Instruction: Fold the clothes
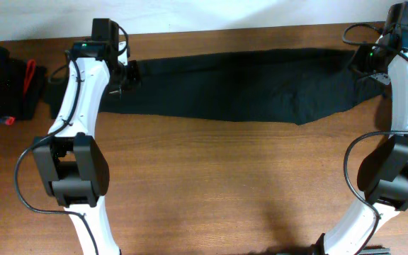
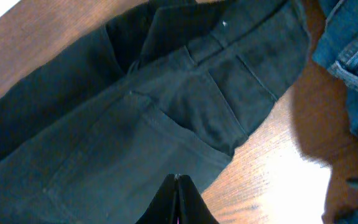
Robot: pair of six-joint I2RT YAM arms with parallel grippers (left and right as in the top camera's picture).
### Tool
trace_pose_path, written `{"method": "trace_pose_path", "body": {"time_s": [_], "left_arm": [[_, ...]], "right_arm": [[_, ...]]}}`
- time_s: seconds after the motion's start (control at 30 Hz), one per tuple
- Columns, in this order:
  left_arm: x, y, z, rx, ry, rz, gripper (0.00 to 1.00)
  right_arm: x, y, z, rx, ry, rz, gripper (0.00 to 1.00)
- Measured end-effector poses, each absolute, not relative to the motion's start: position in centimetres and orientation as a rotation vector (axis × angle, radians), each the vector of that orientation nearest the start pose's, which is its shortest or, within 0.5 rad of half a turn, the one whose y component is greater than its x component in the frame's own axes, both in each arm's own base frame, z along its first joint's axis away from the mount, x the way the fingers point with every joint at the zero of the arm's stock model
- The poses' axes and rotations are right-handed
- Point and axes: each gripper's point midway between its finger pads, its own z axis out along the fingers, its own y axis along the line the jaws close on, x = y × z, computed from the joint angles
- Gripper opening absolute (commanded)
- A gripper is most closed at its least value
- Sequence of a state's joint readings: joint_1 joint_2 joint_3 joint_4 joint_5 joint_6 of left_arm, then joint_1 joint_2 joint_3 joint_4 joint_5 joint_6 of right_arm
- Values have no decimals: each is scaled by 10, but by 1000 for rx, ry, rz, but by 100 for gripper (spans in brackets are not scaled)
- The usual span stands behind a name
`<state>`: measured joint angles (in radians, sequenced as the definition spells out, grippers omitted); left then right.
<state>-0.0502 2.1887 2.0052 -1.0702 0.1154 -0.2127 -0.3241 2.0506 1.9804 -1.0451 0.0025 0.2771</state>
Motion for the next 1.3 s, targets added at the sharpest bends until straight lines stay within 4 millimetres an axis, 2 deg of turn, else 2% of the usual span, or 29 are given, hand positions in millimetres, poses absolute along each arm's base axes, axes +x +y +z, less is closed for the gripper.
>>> {"method": "trace_pose_path", "body": {"time_s": [0.17,0.27,0.37,0.5,0.6,0.93,1.0,1.1,1.17,1.23,1.3], "left_arm": [[501,-26,110,-256,2820,-213,0],[501,-16,111,-284,2816,-209,0],[501,-9,110,-303,2813,-206,0],[502,-8,110,-306,2813,-205,0],[501,-9,110,-305,2814,-205,0],[507,-9,112,-300,2790,-207,1],[506,-9,112,-301,2795,-207,1],[506,-12,112,-236,2799,-225,11],[507,-17,113,-162,2795,-247,14],[509,-22,114,-91,2784,-259,15],[510,-27,115,-29,2776,-266,16]], "right_arm": [[488,-156,142,771,2593,-10,4],[495,-145,119,744,2640,0,4],[503,-133,107,709,2656,6,4],[518,-123,105,662,2628,10,4],[521,-118,104,649,2628,12,4],[530,-119,107,621,2593,9,4],[528,-118,106,615,2605,8,8],[521,-114,102,592,2645,3,14],[515,-110,102,578,2683,2,19],[507,-107,107,568,2720,0,25],[505,-105,117,565,2730,0,27]]}}
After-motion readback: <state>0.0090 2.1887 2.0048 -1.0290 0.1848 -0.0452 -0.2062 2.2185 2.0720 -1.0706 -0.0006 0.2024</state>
